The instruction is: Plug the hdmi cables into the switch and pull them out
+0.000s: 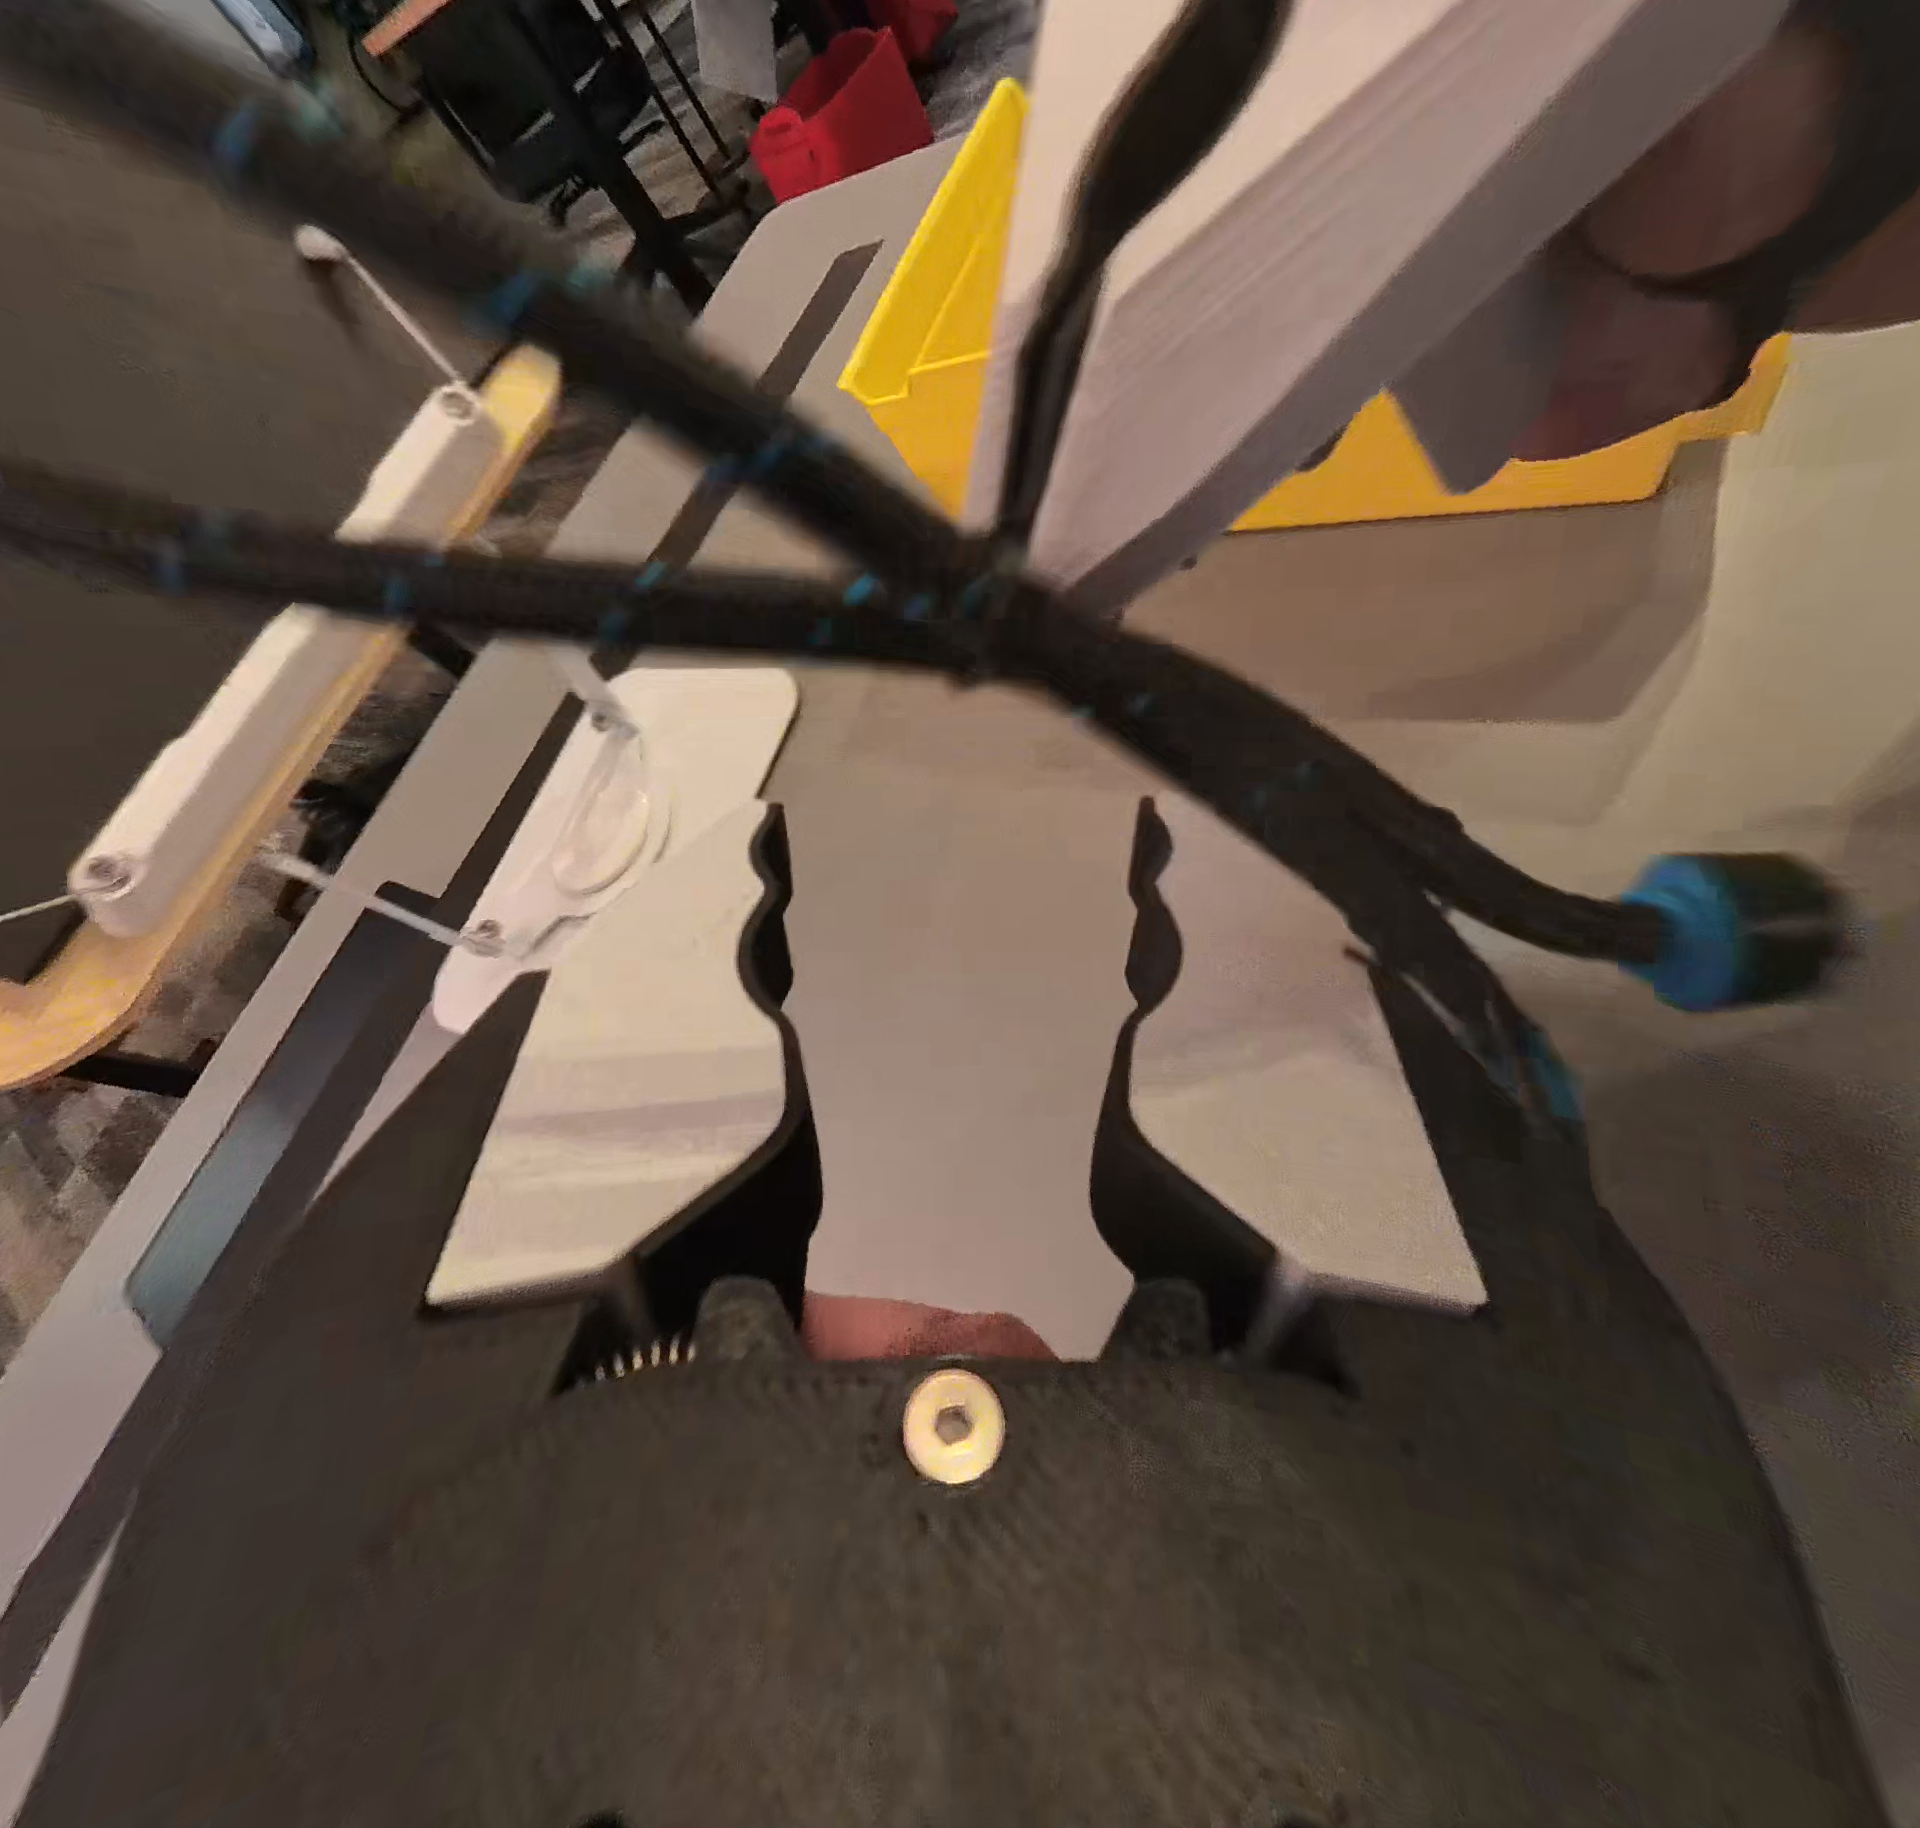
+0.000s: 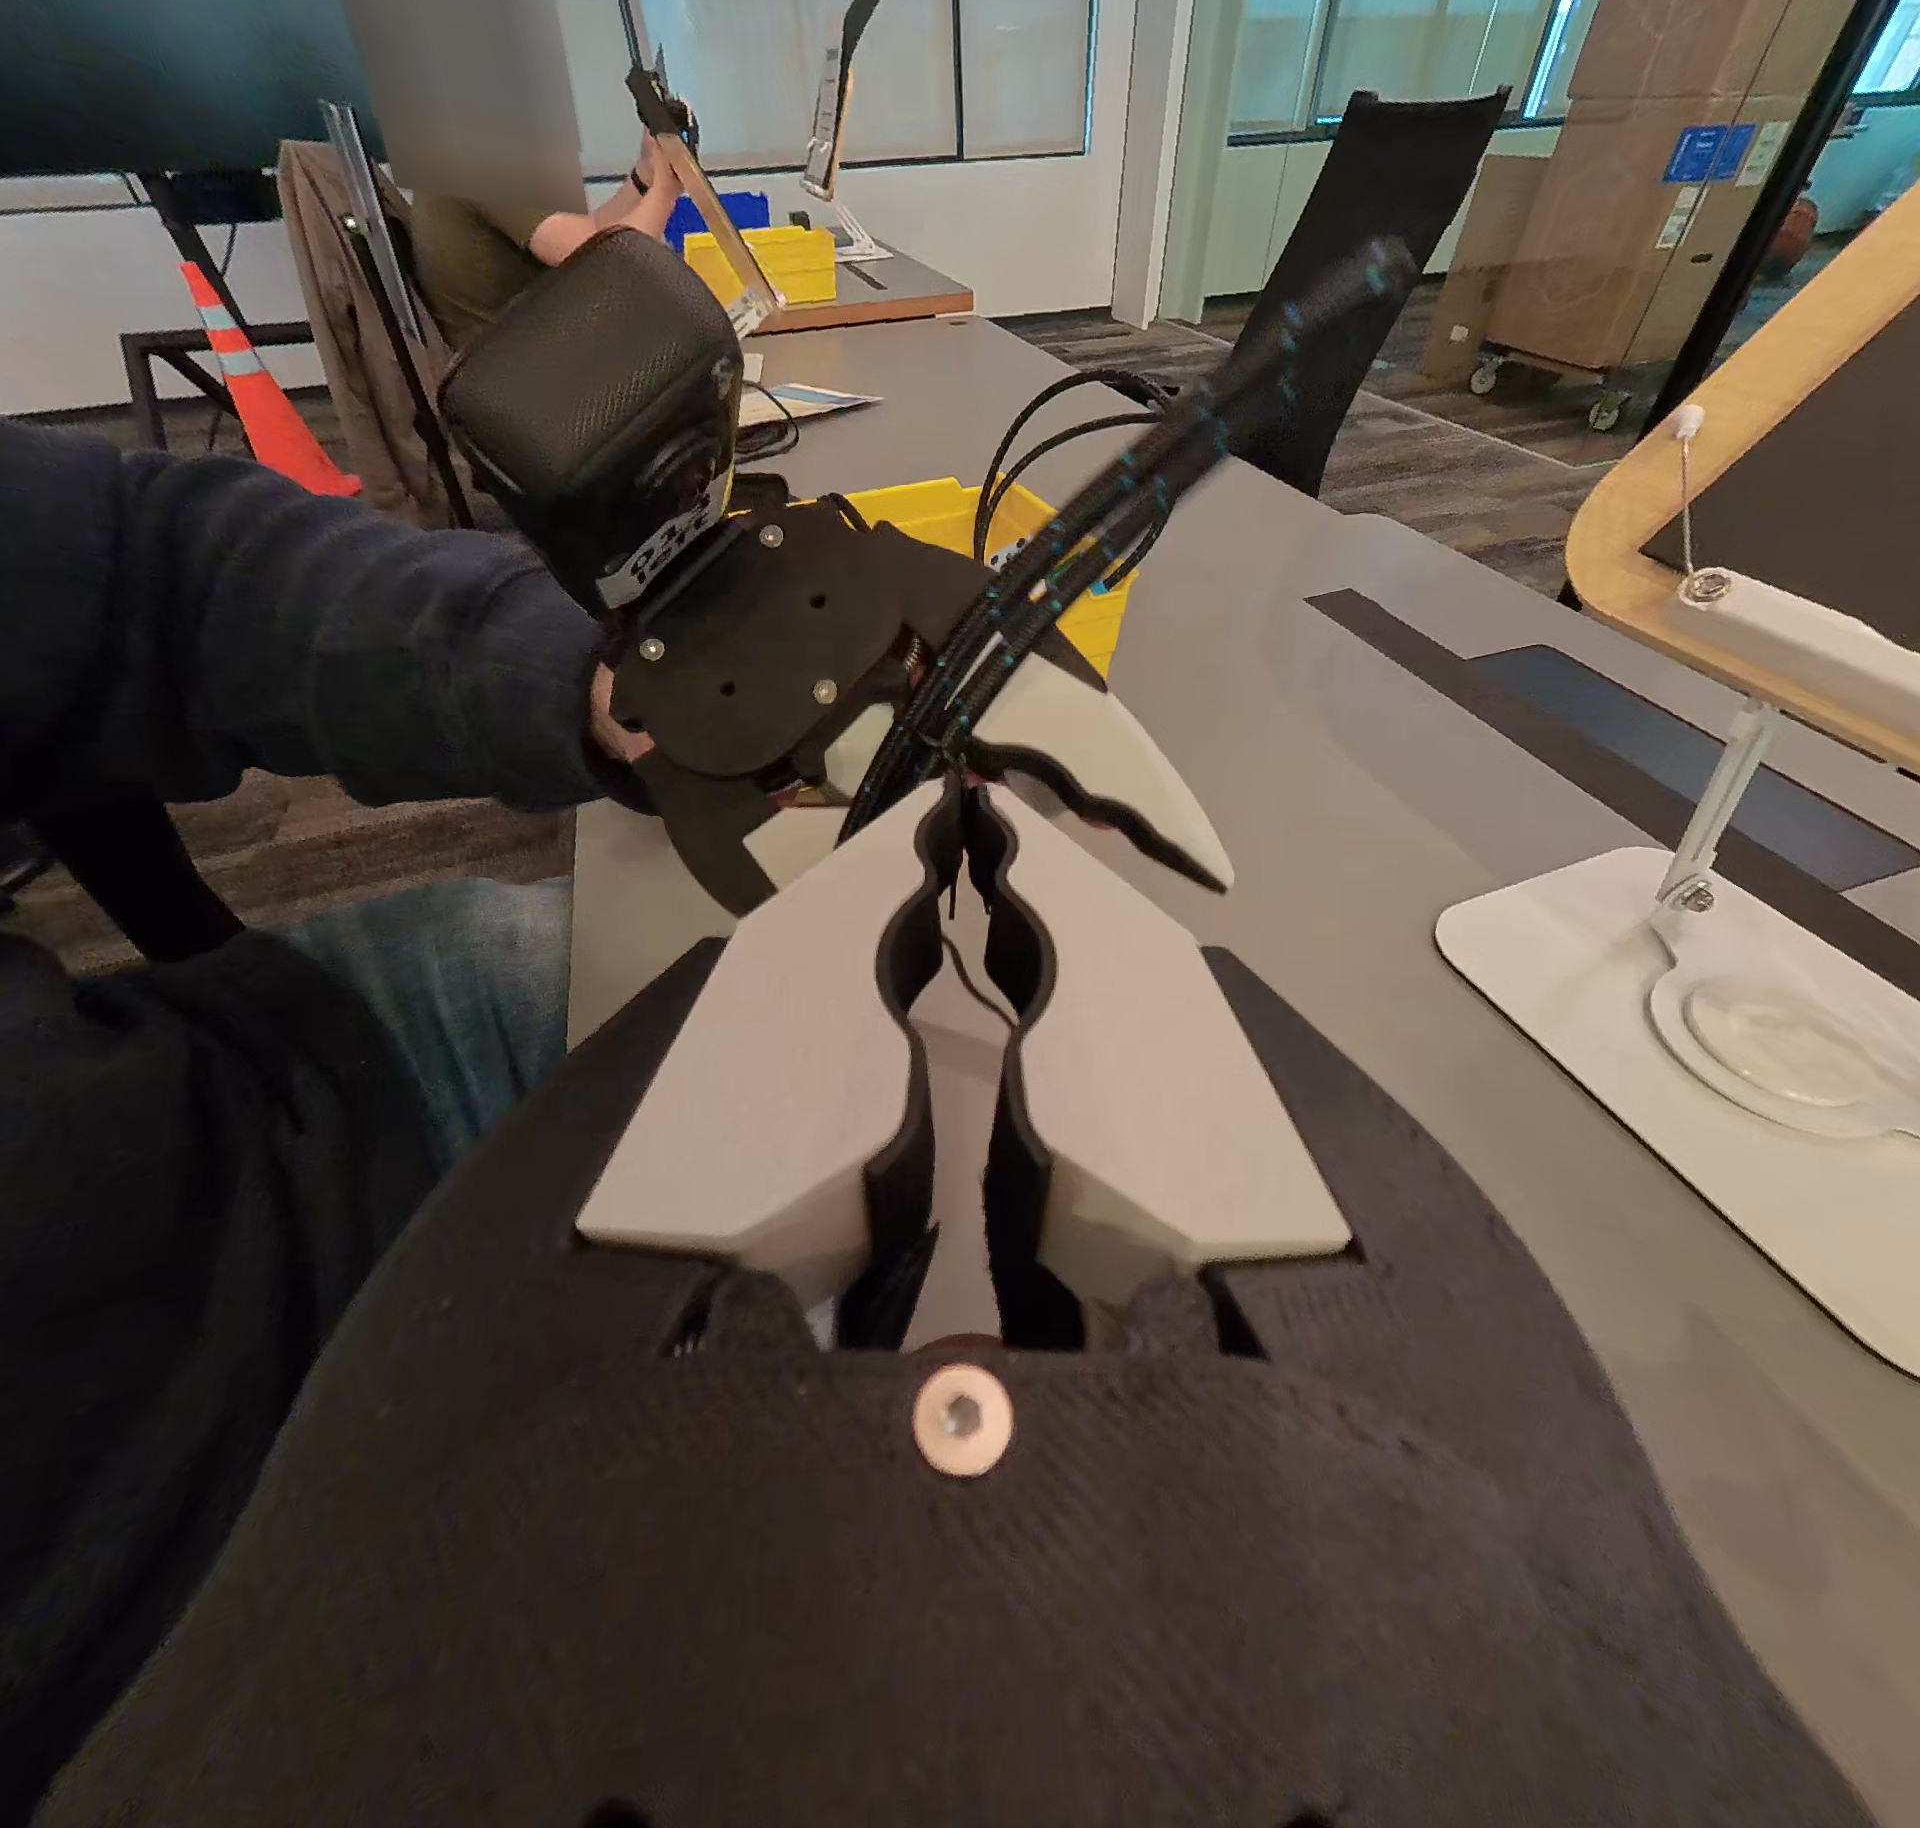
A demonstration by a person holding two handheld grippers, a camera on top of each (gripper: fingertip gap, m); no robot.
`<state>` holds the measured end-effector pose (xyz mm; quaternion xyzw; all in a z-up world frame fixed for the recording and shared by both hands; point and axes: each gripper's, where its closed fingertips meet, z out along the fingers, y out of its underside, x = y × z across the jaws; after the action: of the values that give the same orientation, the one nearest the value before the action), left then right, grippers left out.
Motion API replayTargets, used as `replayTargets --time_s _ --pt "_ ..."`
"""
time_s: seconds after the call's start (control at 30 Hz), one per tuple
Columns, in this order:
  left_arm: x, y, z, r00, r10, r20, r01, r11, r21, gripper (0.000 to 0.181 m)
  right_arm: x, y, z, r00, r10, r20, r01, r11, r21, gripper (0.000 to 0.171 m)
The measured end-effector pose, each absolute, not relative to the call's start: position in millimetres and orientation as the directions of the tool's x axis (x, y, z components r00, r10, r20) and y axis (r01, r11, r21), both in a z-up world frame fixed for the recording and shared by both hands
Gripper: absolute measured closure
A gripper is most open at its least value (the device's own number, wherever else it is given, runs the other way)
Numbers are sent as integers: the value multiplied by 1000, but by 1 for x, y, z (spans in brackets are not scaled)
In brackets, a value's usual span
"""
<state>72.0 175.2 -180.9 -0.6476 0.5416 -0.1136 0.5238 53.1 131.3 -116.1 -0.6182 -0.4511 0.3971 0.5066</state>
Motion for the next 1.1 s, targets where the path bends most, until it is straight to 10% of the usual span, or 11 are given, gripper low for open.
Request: replayTargets --time_s 0.4,1.1 --pt "44 133 -66 209 -350 -913 -621 673 -400 135 56 135 -129 264 961 -82 190 -135 -972 171" --pt "64 211 -134 200 -768 -608 -675 342 -654 142 45 118 -111 176 984 -16 124 -38 -992 171"
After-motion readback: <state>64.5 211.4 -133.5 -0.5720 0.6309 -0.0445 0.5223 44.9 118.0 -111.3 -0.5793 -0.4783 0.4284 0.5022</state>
